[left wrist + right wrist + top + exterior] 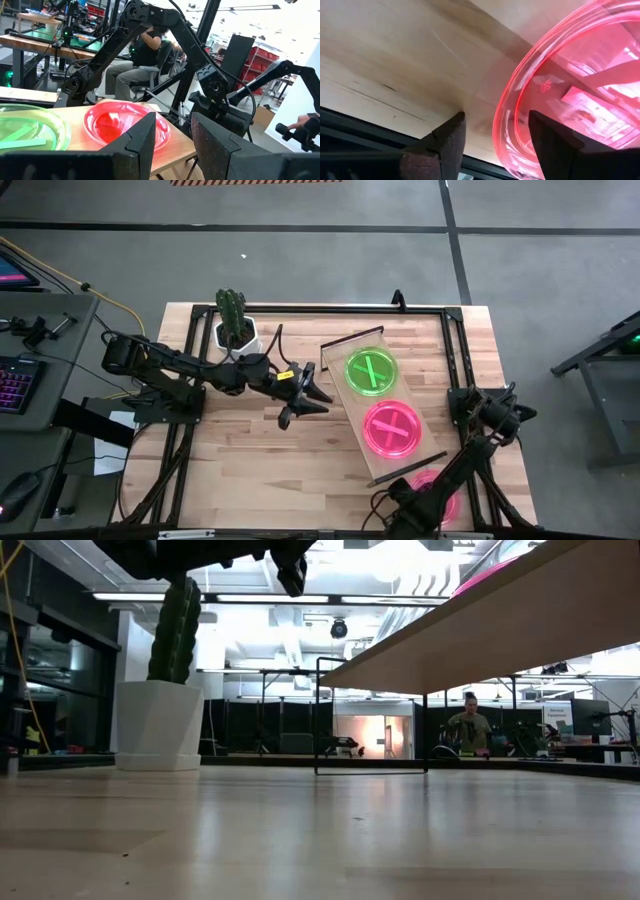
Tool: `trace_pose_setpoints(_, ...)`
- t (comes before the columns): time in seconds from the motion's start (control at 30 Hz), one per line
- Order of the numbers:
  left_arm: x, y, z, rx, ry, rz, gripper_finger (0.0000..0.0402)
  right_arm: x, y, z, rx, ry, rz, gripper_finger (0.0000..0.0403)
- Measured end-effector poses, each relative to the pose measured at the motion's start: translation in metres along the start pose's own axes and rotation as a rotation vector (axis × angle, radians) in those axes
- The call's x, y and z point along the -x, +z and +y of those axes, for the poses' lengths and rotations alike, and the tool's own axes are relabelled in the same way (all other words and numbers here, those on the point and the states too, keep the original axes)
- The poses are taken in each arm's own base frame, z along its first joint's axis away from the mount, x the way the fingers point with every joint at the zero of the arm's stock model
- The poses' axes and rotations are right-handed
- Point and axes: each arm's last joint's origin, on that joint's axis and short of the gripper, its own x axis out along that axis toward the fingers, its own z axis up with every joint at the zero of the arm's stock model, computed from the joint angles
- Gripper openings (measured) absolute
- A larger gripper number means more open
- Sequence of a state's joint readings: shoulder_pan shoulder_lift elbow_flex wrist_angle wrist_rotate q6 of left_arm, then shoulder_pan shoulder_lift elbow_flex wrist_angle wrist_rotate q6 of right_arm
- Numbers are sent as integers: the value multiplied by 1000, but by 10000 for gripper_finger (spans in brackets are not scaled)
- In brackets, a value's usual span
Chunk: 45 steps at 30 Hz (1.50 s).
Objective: Place and stack plates onto a shelf
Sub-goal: Stack the pink plate on top of the other pink plate on the shelf
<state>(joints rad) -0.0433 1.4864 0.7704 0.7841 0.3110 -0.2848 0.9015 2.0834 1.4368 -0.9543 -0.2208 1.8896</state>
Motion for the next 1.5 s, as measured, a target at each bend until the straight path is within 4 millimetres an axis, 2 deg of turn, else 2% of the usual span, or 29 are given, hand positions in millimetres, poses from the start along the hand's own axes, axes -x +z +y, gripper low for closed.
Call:
trace_pose_setpoints(0.1, 0, 0, 0, 0, 0, 0, 115, 0, 0, -1, 11, -7, -3, 189)
trace_pose_setpoints(0.17, 0, 0, 0, 0, 1, 0, 115, -1, 1, -2, 7, -27, -7, 169)
trace_pose_setpoints(0.27, 0, 0, 0, 1, -1, 1, 115, -1, 1, -5, -2, -54, -8, 116)
trace_pose_setpoints(0.4, 0, 0, -1, 1, -2, 1, 115, -2, 2, -6, -1, -70, -12, 22)
trace_pose_setpoints(0.43, 0, 0, -1, 1, -2, 1, 115, -3, 2, -7, 4, -76, -9, 12)
trace_pose_setpoints(0.53, 0, 0, -1, 1, -2, 1, 115, -3, 1, -7, 42, -78, 20, 17)
trace_pose_setpoints(0.67, 0, 0, -1, 1, -2, 1, 115, 4, -3, -3, 136, -65, 53, 3)
trace_pose_setpoints(0.77, 0, 0, -1, 1, -2, 1, 115, 27, -11, 3, 229, 28, 47, 2)
trace_pose_setpoints(1.03, 0, 0, -1, 2, -3, 2, 115, 91, -23, 11, 434, 283, -154, 0)
trace_pose_setpoints(1.37, 0, 0, -1, 2, -4, 2, 115, 143, -38, 19, 600, 465, -361, 0)
trace_pose_setpoints(1.5, 0, 0, -1, 2, -4, 2, 115, 152, -38, 19, 619, 483, -414, 0)
